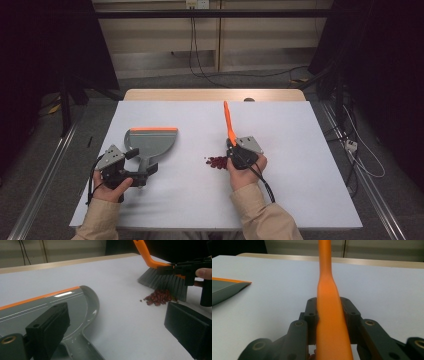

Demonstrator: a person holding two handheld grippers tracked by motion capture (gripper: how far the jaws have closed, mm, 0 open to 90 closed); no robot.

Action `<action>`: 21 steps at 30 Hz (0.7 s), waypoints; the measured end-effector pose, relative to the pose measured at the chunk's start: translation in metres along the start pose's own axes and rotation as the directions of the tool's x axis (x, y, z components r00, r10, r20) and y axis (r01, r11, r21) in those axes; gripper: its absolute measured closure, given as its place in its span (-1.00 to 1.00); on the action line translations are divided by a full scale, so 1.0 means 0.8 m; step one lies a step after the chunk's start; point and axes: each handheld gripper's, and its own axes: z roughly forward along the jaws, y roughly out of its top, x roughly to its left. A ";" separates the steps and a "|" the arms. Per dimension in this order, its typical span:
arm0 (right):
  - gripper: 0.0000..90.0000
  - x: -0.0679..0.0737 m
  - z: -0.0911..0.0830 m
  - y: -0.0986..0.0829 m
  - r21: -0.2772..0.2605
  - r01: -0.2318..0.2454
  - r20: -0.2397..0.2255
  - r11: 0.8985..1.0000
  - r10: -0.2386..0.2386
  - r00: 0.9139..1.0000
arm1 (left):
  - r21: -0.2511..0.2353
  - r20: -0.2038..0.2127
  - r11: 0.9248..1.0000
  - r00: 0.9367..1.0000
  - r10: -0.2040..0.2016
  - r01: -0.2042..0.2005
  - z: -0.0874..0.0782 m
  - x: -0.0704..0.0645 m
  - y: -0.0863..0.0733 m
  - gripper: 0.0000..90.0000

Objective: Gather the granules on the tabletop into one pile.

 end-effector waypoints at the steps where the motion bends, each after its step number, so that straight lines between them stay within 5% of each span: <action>1: 0.58 0.000 0.000 0.001 0.001 0.000 0.003 1.000 0.000 1.000 | 0.000 -0.001 1.000 1.000 0.000 0.000 0.000 0.000 0.000 -0.87; 10: 0.58 0.008 0.002 0.002 0.001 0.008 -0.029 1.000 -0.008 1.000 | 0.004 -0.003 1.000 1.000 0.001 -0.001 0.001 0.000 0.000 -0.87; 21: 0.57 -0.013 -0.004 0.010 -0.001 -0.022 -0.060 1.000 0.022 0.998 | 0.004 -0.005 1.000 1.000 0.001 -0.001 0.001 0.000 0.000 -0.87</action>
